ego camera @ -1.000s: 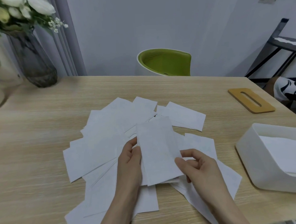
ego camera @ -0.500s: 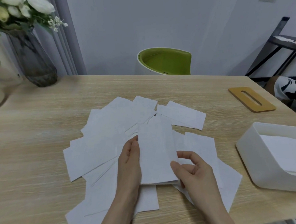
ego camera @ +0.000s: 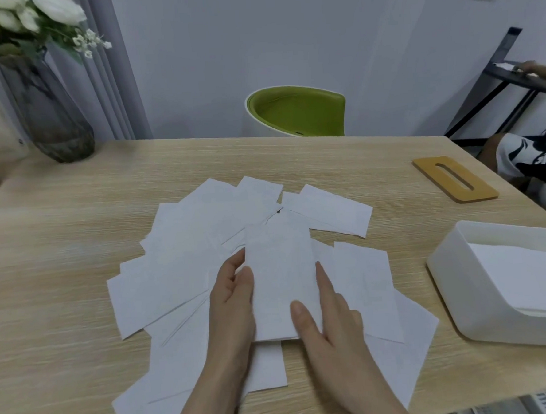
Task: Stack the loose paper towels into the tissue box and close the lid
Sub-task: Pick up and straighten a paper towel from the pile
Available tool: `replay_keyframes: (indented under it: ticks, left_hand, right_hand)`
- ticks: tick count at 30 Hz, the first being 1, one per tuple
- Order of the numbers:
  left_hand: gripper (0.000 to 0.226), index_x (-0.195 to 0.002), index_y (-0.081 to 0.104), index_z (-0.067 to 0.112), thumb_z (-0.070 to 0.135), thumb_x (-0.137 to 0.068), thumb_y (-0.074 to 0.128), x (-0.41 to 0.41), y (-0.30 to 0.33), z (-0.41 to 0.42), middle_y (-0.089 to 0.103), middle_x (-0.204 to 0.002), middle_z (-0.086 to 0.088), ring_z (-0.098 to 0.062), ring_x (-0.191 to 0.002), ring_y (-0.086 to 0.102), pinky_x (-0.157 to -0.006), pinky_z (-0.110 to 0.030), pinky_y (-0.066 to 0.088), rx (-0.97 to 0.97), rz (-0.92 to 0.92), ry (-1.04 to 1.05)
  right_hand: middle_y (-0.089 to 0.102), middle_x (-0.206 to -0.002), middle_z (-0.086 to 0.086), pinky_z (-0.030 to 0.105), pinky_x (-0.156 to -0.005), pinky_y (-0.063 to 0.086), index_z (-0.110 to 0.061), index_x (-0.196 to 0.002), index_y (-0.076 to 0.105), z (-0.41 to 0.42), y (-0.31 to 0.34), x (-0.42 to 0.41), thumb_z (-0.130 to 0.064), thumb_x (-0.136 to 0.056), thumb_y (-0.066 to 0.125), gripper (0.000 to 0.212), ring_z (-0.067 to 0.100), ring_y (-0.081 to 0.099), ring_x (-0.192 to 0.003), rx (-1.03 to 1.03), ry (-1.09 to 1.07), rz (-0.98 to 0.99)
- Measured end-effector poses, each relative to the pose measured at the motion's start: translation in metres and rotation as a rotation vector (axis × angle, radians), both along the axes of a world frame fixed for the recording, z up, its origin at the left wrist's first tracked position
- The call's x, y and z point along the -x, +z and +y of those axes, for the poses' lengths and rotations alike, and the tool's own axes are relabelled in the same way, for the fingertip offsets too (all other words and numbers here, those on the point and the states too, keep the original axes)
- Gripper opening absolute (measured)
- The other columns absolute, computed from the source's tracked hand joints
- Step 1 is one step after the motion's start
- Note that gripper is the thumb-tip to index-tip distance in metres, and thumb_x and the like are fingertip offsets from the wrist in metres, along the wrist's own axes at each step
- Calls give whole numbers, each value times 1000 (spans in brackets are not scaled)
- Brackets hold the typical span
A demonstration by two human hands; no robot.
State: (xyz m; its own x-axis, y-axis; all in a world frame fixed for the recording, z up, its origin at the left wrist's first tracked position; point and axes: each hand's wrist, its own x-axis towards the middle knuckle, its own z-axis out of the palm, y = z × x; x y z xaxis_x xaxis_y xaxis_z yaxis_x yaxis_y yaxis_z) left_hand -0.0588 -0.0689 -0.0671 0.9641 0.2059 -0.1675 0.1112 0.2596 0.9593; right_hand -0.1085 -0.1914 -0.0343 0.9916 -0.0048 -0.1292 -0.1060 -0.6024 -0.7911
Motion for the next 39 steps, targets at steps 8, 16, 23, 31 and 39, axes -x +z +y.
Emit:
replay_keyframes:
  ticks: [8, 16, 23, 31, 39]
  left_hand:
    - [25, -111, 64, 36, 21, -101, 46, 3, 0, -5, 73, -105, 12, -10, -97, 70, -77, -29, 55, -8, -1, -120]
    - [22, -109, 65, 30, 22, -88, 63, 5, 2, -2, 75, -101, 2, -25, -86, 73, -63, -41, 57, 18, -13, -146]
    - [19, -106, 69, 22, 11, -95, 57, 3, 0, 1, 76, -98, 4, -13, -86, 72, -61, -19, 53, 26, -5, -96]
    - [25, -94, 73, 29, 11, -95, 56, 5, 2, 0, 76, -94, 4, -13, -83, 72, -64, -24, 52, -17, 5, -107]
    - [20, -99, 71, 22, 9, -95, 56, 4, 3, -1, 76, -94, 3, -14, -82, 72, -68, -30, 51, -10, 7, -95]
  right_hand:
    - [16, -121, -28, 12, -89, 7, -61, -122, -26, 4, -3, -1, -45, -100, 28, 61, -14, 4, -88, -43, -21, 39]
    - [58, -101, -20, 33, -99, 36, -53, -128, 36, -15, -12, -7, -29, -92, 57, 48, 9, 49, -102, -113, -178, -138]
    - [54, -100, -10, 42, -96, 41, -21, -135, 45, -86, -5, -27, -33, -80, 69, 61, 15, 49, -106, 246, -430, -119]
    - [55, -101, -8, 40, -88, 46, -20, -124, 51, -108, -14, -44, -37, -70, 76, 62, 18, 54, -104, 178, -489, 29]
    - [57, -79, -9, 40, -76, 53, -26, -98, 56, -113, -13, -52, -23, -67, 77, 37, 13, 60, -75, 13, -460, 55]
